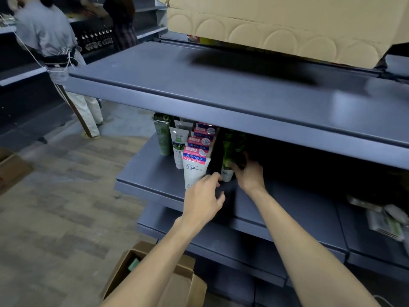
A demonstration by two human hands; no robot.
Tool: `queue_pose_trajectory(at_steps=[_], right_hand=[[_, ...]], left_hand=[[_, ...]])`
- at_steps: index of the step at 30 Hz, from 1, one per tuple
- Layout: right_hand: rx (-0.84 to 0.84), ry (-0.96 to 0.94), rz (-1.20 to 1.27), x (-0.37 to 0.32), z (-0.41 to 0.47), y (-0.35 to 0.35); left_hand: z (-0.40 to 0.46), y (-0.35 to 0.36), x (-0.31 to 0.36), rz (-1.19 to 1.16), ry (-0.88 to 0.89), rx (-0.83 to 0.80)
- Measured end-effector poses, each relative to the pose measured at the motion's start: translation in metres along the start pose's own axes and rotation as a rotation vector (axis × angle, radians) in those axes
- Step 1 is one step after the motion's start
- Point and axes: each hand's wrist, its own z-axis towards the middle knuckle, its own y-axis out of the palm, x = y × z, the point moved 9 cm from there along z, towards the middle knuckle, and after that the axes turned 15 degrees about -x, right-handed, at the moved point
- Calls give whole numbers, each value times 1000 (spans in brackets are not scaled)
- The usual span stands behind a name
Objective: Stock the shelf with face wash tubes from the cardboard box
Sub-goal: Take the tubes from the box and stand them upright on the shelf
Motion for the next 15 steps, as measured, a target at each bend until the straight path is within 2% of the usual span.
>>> queue_pose_trajectory(at_steps=[15], right_hand=[[-50, 28, -40, 1, 2, 4]], left_hand=[[-9, -4, -7, -8, 1, 4]])
